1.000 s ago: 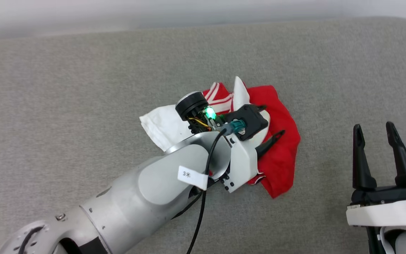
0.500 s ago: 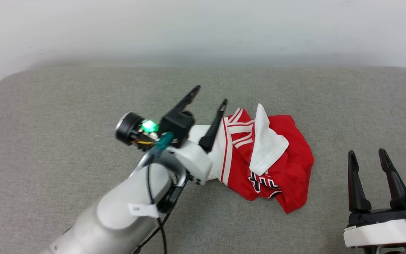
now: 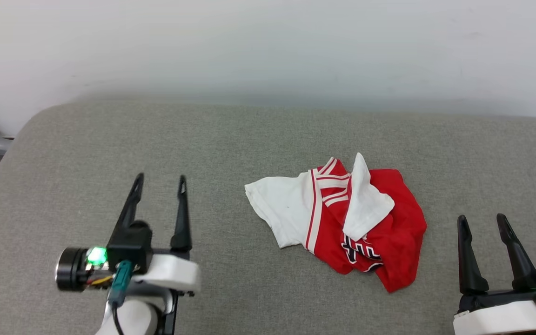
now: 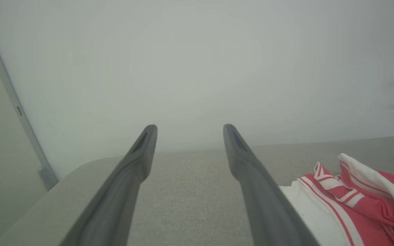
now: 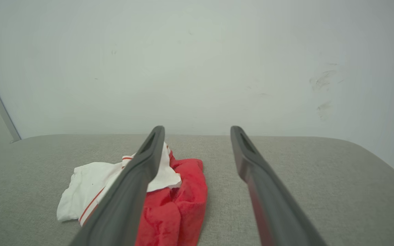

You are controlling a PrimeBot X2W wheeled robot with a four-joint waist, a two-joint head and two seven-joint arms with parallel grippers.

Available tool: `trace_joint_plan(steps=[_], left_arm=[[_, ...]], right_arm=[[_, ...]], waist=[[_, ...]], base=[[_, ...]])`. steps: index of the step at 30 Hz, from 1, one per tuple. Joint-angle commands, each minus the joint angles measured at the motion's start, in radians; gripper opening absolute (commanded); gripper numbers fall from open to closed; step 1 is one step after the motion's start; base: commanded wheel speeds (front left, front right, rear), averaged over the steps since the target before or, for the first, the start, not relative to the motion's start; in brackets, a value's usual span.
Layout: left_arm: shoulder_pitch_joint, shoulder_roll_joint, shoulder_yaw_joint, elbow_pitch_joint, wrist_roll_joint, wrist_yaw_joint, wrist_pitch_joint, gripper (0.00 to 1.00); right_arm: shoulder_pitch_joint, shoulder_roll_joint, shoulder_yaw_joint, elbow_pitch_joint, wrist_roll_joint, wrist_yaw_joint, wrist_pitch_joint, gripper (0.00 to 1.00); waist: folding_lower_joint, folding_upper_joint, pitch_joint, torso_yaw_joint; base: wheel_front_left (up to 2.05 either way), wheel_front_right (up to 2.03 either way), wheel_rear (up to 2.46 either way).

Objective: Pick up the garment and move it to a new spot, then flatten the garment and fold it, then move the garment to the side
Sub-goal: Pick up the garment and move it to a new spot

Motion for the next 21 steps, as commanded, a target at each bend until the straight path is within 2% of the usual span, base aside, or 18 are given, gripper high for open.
trace_joint_plan(steps=[1,9,21], left_arm=[[0.060,-0.013,0.046,-0.021,0.029,0.001,-0.002,1.00],[0.218,-0.075,0.175,-0.047,0.127,-0.067,-0.003,1.00],[0.311,-0.170,0.291,-0.042,0.233,-0.162,-0.003,1.00]], right_arm=[[0.012,0.002,0.000,0.006,0.008,-0.001,-0.002,1.00],[0.016,0.002,-0.005,0.023,0.039,-0.001,-0.002,1.00],[0.038,0.002,-0.010,0.054,0.062,-0.001,-0.002,1.00]], waist=[[0.0001,0.0000,-0.010,0.006],[0.0001,0.0000,-0.021,0.012],[0.0001,0.0000,-0.036,0.001]], base=[[0.00,0.00,0.00],[0.00,0.00,0.00],[0.00,0.00,0.00]])
